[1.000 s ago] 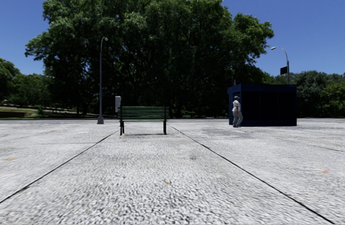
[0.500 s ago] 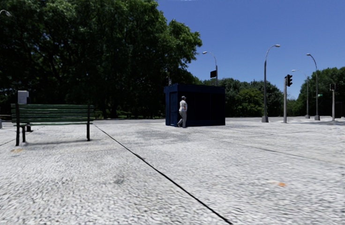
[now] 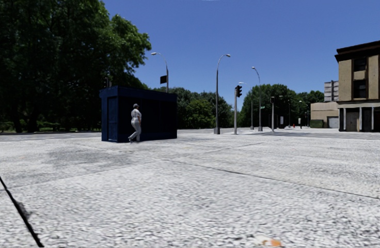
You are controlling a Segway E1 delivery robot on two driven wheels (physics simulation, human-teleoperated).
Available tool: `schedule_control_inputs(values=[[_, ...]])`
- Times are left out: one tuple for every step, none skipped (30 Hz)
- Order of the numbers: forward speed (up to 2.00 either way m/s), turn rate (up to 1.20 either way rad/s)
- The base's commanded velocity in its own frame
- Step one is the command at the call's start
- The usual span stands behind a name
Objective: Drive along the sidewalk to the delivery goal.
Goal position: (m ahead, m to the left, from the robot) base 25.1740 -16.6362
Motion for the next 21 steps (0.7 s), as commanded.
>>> schedule_control_inputs(values=[[2.00, -0.79], [2.00, -0.79], [2.00, -0.79], [2.00, -0.79], [2.00, -0.77], [2.00, 0.00], [2.00, 0.00], [2.00, 0.00], [2.00, 0.00], [2.00, 0.00], [2.00, 0.00], [2.00, 0.00], [2.00, 0.00], [2.00, 0.00], [2.00, 0.00], [2.00, 0.00], [2.00, 0.00], [2.00, 0.00], [2.00, 0.00], [2.00, 0.00], [2.00, 0.00]])
